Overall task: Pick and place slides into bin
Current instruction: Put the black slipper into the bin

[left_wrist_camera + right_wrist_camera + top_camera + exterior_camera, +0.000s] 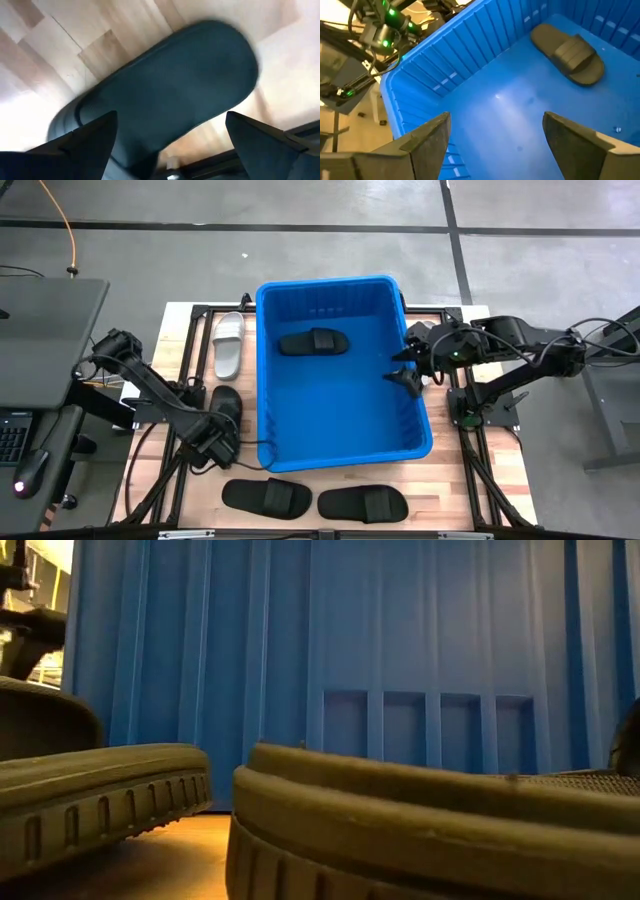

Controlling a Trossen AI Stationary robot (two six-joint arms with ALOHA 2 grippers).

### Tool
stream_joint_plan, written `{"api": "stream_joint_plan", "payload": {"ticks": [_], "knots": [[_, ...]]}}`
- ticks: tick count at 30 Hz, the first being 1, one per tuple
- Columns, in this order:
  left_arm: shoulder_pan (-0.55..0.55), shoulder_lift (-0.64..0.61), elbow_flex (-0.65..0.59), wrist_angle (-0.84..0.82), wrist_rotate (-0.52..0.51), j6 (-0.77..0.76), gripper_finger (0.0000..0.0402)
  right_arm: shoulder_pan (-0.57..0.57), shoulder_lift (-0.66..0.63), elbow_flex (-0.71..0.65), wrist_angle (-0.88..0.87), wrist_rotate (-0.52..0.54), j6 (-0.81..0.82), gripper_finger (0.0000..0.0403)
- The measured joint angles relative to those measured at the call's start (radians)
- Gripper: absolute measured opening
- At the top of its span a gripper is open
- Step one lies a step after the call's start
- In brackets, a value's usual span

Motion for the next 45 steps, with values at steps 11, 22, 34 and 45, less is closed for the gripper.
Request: {"api": "stream_joint_plan", "payload": {"ticks": [11,22,34,45], "knots": [[-0.029,0.145,0.0,-0.037,-0.013,0.056,0.0358,0.0,0.028,-0.001,0.001,0.021,0.091,0.0303],[-0.026,0.27,-0.003,-0.106,-0.076,-0.046,0.035,0.0,0.111,-0.001,0.068,-0.051,0.056,0.0303],[-0.026,0.288,-0.069,-0.113,-0.001,-0.024,0.0021,0.0,0.104,0.0,0.072,-0.053,0.053,0.0303],[-0.059,0.23,0.11,-0.223,0.021,-0.011,0.0001,0.0,0.104,0.0,0.068,-0.052,0.057,0.0303]]}}
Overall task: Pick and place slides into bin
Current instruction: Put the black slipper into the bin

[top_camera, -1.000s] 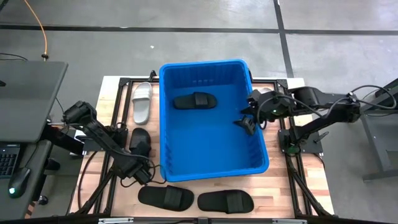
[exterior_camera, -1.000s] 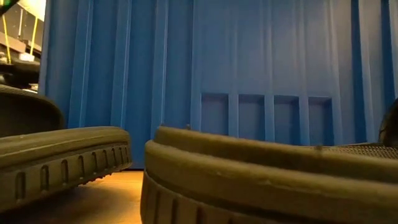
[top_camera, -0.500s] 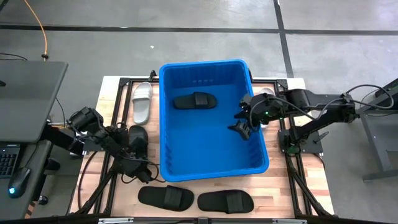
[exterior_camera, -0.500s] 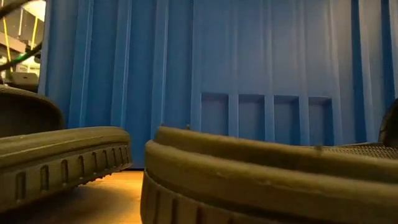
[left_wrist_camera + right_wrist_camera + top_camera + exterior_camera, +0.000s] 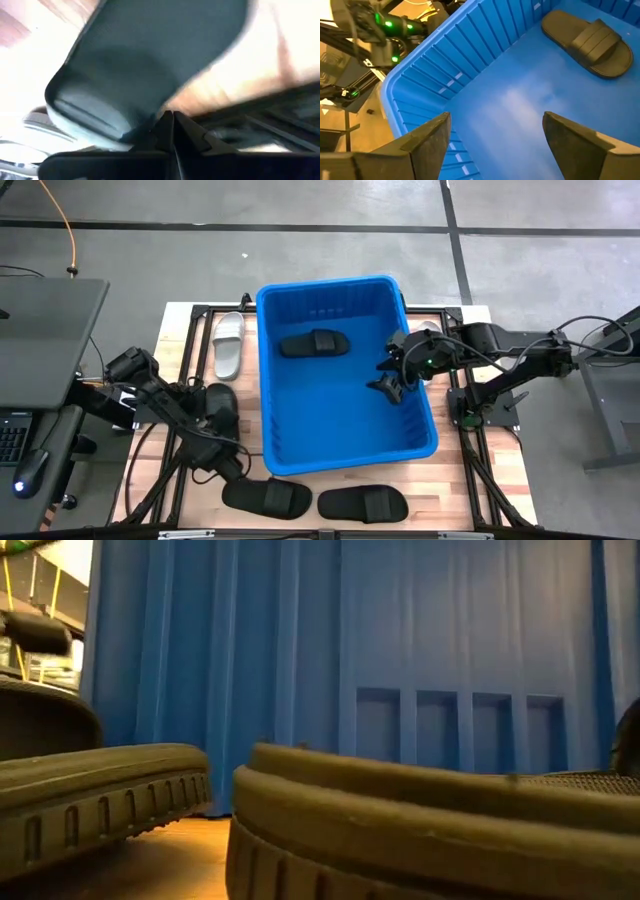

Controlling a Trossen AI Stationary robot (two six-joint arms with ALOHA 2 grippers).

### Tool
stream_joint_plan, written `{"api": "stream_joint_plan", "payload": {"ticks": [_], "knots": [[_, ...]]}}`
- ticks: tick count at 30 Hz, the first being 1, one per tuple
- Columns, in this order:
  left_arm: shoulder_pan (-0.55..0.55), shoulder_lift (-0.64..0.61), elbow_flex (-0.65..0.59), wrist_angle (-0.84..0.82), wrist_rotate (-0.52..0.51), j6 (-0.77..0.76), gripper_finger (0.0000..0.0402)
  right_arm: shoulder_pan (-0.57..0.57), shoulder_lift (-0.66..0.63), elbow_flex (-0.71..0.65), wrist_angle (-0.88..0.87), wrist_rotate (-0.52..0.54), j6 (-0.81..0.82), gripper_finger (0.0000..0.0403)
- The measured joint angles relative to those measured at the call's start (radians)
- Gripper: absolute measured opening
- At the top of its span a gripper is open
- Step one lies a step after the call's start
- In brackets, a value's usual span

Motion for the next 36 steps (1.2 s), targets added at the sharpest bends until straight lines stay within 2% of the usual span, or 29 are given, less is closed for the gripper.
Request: {"api": "stream_joint_plan", "payload": {"ticks": [7,10,18,24,28,33,36], "knots": [[-0.045,-0.016,0.039,-0.08,0.028,-0.026,0.0,0.0,0.0,0.0,0.0,0.007,0.002,0.0303],[-0.058,-0.02,0.038,-0.106,0.004,-0.08,0.0001,0.0,0.0,0.0,0.004,0.008,0.002,0.0303],[-0.059,-0.018,0.036,-0.103,-0.024,-0.131,0.0039,0.001,0.0,0.0,0.008,0.001,-0.004,0.0303],[-0.049,-0.018,0.036,-0.088,-0.041,-0.136,0.0095,0.052,0.0,0.0,0.041,0.006,-0.045,0.0303],[-0.044,-0.018,0.036,-0.057,0.042,-0.192,0.0144,0.095,0.0,0.0,0.047,0.007,-0.074,0.0303],[-0.062,-0.018,0.036,-0.069,-0.084,-0.25,0.0205,0.119,0.0,0.0,0.054,0.026,-0.089,0.0303],[-0.05,-0.018,0.036,-0.076,-0.087,-0.246,0.0233,0.127,0.0,0.0,0.052,0.029,-0.102,0.0303]]}}
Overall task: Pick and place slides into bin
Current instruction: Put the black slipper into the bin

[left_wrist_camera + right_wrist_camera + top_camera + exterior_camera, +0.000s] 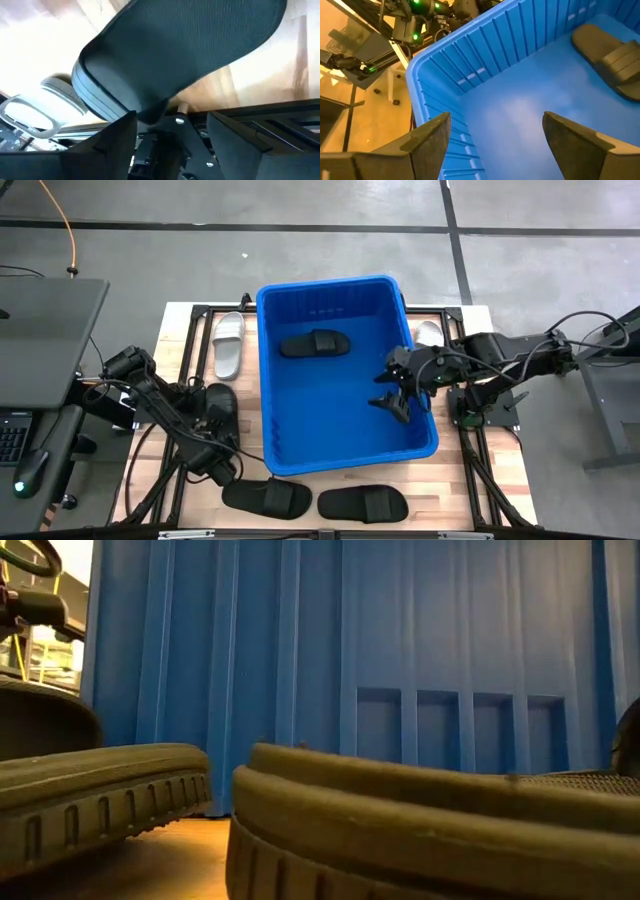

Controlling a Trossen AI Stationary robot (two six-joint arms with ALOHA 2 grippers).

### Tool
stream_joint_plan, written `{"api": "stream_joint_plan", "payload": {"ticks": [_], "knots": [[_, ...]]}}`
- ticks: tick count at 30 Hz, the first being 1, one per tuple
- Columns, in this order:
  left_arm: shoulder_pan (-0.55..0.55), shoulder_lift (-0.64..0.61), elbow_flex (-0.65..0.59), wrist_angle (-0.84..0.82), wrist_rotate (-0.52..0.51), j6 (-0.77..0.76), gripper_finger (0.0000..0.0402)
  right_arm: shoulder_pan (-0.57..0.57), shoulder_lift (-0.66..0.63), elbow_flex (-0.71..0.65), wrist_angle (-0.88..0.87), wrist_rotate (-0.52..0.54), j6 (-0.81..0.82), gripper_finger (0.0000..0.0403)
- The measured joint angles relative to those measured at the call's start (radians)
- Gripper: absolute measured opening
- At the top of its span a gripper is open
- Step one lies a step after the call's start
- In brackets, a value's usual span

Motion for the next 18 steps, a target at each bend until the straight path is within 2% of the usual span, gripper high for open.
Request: {"api": "stream_joint_plan", "payload": {"ticks": [6,14,18], "knots": [[0.004,0.0,0.0,0.003,-0.036,-0.001,0.0244,0.025,0.001,0.0,-0.003,0.001,-0.041,0.0303],[0.004,0.001,0.0,0.092,-0.024,-0.017,0.0227,0.032,0.002,0.0,-0.007,0.022,-0.018,0.0303],[0.005,0.001,0.0,0.117,-0.022,-0.094,0.022,0.039,0.002,0.0,-0.008,0.041,-0.03,0.0303]]}}
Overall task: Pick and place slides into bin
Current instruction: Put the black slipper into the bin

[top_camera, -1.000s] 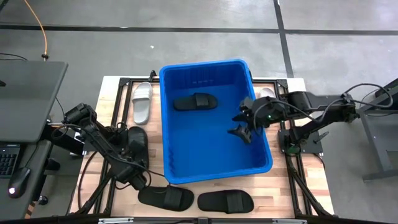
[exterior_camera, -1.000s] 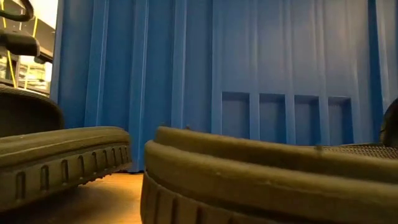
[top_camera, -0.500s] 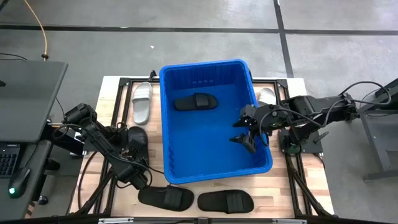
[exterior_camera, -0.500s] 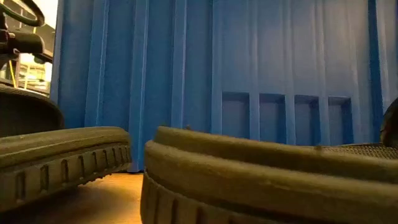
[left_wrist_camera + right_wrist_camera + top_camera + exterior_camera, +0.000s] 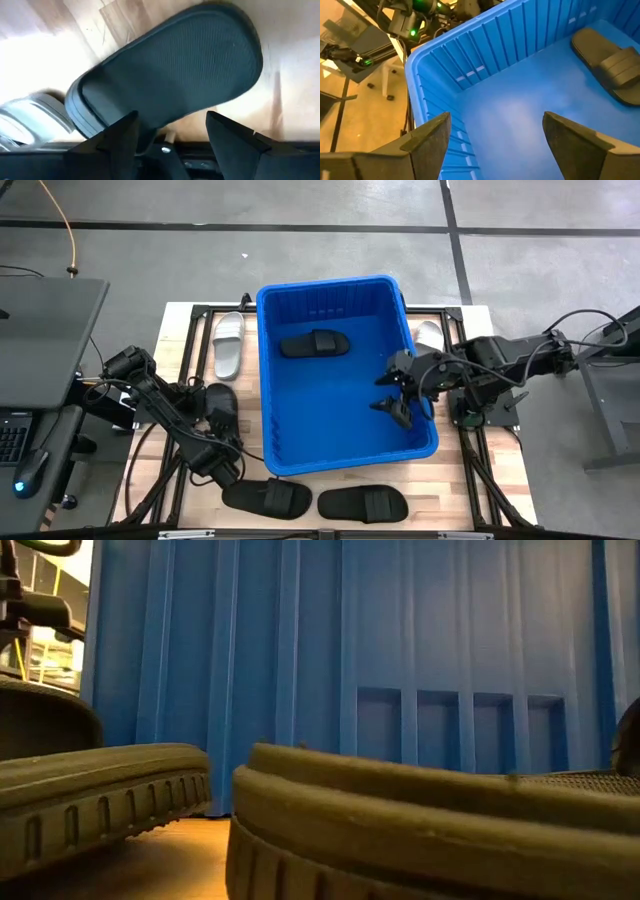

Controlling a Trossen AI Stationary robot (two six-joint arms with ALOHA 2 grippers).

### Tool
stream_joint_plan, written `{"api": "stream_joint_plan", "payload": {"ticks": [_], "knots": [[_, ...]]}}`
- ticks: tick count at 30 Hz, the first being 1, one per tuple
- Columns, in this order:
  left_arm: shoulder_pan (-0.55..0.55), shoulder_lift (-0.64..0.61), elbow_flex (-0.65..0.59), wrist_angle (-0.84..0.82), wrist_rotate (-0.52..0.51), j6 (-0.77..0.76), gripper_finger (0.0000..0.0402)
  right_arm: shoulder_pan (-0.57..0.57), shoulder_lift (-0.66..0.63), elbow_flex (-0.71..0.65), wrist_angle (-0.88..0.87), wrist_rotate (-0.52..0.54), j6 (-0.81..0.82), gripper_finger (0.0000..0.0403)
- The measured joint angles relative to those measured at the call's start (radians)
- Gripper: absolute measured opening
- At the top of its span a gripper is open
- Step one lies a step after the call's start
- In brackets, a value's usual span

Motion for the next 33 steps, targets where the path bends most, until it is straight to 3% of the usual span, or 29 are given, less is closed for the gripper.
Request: {"api": "stream_joint_plan", "payload": {"ticks": [6,15,23,33], "knots": [[0.0,0.0,0.0,0.01,0.023,-0.021,0.0216,0.0,0.0,0.0,0.0,0.005,-0.024,0.0303],[0.0,0.0,0.002,0.009,0.045,0.083,0.0216,0.0,0.0,0.0,0.0,0.041,-0.075,0.0303],[0.0,0.0,0.02,-0.022,0.052,0.137,0.0216,0.0,0.0,0.0,-0.001,0.089,-0.027,0.0303],[0.0,0.0,0.02,-0.017,0.014,0.366,0.0216,0.0,0.0,0.0,-0.053,0.072,0.05,0.0303]]}}
